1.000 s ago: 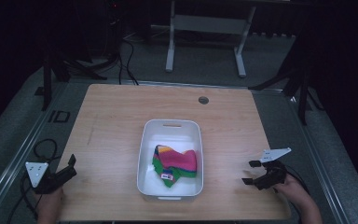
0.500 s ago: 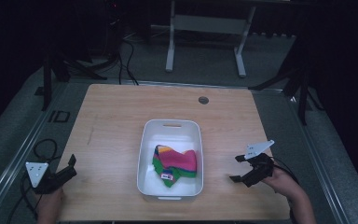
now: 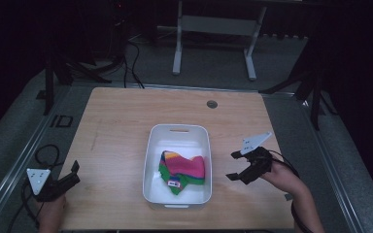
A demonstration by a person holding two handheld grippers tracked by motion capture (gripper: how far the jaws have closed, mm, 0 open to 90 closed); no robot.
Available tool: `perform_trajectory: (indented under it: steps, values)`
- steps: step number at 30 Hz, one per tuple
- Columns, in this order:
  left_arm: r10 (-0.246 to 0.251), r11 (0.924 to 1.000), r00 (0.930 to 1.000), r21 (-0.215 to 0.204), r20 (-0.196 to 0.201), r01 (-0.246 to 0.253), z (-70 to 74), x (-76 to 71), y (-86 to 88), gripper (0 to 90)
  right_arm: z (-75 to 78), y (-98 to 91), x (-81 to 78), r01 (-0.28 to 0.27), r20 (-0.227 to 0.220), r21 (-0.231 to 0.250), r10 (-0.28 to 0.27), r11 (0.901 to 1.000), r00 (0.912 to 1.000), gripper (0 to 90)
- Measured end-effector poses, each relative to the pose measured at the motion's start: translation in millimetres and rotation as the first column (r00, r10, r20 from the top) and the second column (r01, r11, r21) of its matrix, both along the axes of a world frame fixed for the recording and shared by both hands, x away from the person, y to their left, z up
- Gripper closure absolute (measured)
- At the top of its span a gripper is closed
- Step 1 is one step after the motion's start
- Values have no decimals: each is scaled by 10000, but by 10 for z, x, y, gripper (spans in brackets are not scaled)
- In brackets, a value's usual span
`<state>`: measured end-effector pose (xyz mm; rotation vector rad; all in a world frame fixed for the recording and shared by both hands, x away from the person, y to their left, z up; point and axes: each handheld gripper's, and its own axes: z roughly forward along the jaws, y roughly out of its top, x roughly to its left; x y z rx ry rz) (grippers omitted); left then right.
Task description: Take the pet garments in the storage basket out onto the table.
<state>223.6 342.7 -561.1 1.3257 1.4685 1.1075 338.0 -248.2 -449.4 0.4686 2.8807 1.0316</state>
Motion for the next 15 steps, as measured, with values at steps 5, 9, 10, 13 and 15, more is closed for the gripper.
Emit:
perform_trajectory:
  steps: [5, 9, 10, 13, 15]
  values:
    - [11, 10000, 10000, 7, -8, -11, 0, 1, -2, 22, 70, 148, 28, -284, 48, -114, 285, 9995, 9996, 166]
    - [-2, 10000, 10000, 4, -14, 2, 0, 1, -3, 22, 111, 263, 40, -505, 68, -180, 506, 9986, 9987, 166]
    - [-9, 10000, 10000, 12, -9, 9, 0, 1, -3, 22, 120, 294, 43, -576, 56, -185, 577, 9982, 9983, 166]
    - [-13, 10000, 10000, -3, -4, 13, -1, 1, -4, 22, 147, 389, 50, -768, 114, -257, 771, 9967, 9970, 165]
    - [-23, 10000, 10000, 1, -5, 23, 0, 1, -2, 22, 163, 453, 56, -865, 89, -299, 868, 9958, 9962, 165]
